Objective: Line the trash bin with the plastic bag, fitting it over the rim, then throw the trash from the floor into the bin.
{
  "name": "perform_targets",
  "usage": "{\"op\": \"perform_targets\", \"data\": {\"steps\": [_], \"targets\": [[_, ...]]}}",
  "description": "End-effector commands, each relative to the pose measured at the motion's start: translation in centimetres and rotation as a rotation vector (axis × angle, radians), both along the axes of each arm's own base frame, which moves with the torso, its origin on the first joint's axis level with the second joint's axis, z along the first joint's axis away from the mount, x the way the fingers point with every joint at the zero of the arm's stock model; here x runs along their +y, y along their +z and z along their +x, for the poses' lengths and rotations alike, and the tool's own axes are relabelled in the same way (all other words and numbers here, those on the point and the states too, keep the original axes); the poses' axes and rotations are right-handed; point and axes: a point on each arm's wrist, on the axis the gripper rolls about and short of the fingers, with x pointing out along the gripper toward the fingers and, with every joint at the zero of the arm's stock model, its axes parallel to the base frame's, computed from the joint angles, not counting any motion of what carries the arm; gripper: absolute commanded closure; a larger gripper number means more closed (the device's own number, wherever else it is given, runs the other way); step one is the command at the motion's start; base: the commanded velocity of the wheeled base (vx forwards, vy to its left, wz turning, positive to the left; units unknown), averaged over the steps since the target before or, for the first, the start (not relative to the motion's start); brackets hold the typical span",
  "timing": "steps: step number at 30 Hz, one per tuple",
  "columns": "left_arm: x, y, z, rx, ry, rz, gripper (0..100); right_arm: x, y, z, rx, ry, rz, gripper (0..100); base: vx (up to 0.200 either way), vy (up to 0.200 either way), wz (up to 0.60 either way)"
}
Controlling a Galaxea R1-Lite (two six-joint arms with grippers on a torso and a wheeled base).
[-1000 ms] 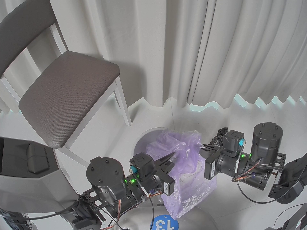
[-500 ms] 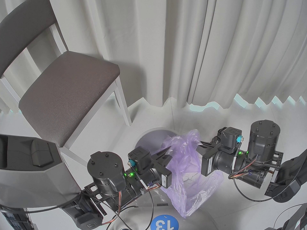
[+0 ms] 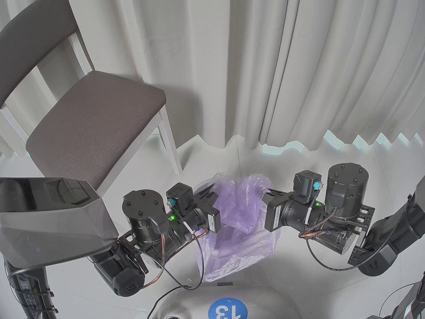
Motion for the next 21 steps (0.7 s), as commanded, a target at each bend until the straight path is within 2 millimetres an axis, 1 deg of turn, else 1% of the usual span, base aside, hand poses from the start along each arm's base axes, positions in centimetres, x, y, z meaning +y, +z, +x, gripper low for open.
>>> {"op": "perform_targets", "data": {"steps": [1, 4, 6, 9, 11, 15, 17, 18, 21], "targets": [[0.6, -1.2, 1.5, 0.021, 0.037, 0.014, 100, -0.3, -1.1, 1.7, 0.022, -0.036, -0.014, 100, 0.000, 0.000, 0.00], [1.1, -1.6, 2.3, 0.030, 0.052, 0.019, 100, -0.6, -1.5, 2.9, 0.030, -0.067, -0.004, 100, 0.000, 0.000, 0.00], [1.7, -1.5, 3.0, 0.022, 0.073, 0.014, 100, -0.5, -1.7, 3.5, 0.042, -0.081, 0.017, 100, 0.000, 0.000, 0.00], [2.4, -1.4, 3.5, 0.027, 0.098, 0.017, 100, -0.2, -2.1, 3.9, 0.055, -0.090, 0.028, 100, 0.000, 0.000, 0.00], [2.8, -1.0, 3.5, 0.031, 0.106, 0.020, 100, -0.1, -2.4, 4.0, 0.062, -0.089, 0.024, 100, 0.000, 0.000, 0.00], [3.3, 0.6, 2.7, 0.021, 0.107, 0.013, 100, 0.3, -2.5, 3.4, 0.069, -0.072, 0.018, 100, 0.000, 0.000, 0.00], [3.4, 1.0, 2.4, 0.022, 0.104, 0.014, 100, 0.6, -2.5, 3.0, 0.070, -0.060, 0.016, 100, 0.000, 0.000, 0.00], [3.5, 1.3, 1.9, 0.027, 0.098, 0.019, 100, 1.3, -2.6, 2.2, 0.075, -0.031, 0.010, 100, 0.000, 0.000, 0.00], [3.5, 1.6, 1.6, 0.024, 0.093, 0.020, 100, 2.2, -3.0, 1.2, 0.088, 0.008, -0.003, 100, 0.000, 0.000, 0.00]]}}
